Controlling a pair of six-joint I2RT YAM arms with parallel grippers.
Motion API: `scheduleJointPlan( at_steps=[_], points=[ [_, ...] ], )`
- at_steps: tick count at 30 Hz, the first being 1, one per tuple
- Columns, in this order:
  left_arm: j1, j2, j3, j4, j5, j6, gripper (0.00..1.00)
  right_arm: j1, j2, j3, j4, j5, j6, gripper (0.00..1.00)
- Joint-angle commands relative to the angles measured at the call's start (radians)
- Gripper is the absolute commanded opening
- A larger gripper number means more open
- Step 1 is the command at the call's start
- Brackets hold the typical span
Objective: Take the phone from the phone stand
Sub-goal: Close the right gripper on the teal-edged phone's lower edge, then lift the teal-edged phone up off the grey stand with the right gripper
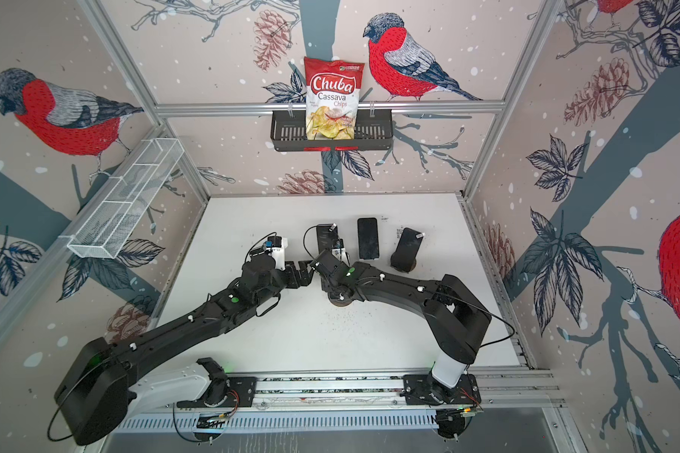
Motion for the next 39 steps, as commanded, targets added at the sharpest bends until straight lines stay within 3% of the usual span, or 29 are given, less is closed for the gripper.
scheduleJointPlan(
  at_steps=[1, 22, 39],
  points=[
    [-0.002, 0.007, 0.009, 0.053, 0.007, 0.022, 0.97, 0.001, -0.012, 0.009, 0.002, 0.009, -0.014, 0.67],
    [-0.002, 0.079, 0.074, 0.048, 0.022, 0.053, 0.97, -0.019, -0.140, 0.029, 0.008, -0.047, -0.078, 0.67],
    [-0.002, 0.077, 0.076, 0.052, 0.021, 0.046, 0.97, -0.208, -0.410, -0.157, -0.045, -0.091, -0.078, 0.67]
  ],
)
